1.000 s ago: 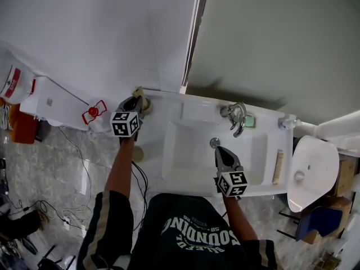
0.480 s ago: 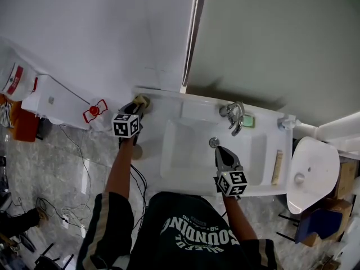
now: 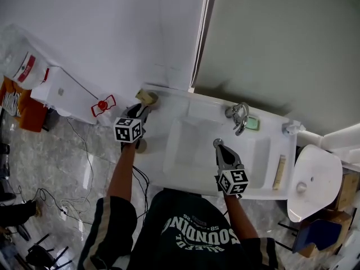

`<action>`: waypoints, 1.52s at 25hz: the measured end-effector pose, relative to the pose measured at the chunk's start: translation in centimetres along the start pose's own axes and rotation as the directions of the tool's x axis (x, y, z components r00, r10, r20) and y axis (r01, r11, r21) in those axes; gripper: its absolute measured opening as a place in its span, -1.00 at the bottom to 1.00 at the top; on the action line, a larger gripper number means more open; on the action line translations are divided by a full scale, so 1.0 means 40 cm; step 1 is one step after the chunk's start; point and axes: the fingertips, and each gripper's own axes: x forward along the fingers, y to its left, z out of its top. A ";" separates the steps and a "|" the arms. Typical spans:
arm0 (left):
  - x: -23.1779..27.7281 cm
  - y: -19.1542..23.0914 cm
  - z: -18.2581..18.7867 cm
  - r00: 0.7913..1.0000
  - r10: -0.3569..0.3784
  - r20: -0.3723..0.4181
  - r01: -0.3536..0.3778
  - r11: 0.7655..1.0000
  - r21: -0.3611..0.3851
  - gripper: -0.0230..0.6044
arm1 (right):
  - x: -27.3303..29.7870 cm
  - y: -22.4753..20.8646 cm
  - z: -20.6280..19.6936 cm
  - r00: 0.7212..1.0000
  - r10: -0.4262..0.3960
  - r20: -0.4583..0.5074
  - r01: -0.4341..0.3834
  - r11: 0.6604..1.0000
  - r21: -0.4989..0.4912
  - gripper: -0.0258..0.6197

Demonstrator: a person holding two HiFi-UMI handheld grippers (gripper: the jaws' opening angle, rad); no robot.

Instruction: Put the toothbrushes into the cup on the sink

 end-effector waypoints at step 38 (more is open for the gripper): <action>0.012 -0.820 -0.008 0.886 -0.463 -0.025 0.456 0.861 0.224 -0.77 | -0.354 -0.277 -0.037 0.968 -0.227 0.103 0.219 0.972 0.087 -0.91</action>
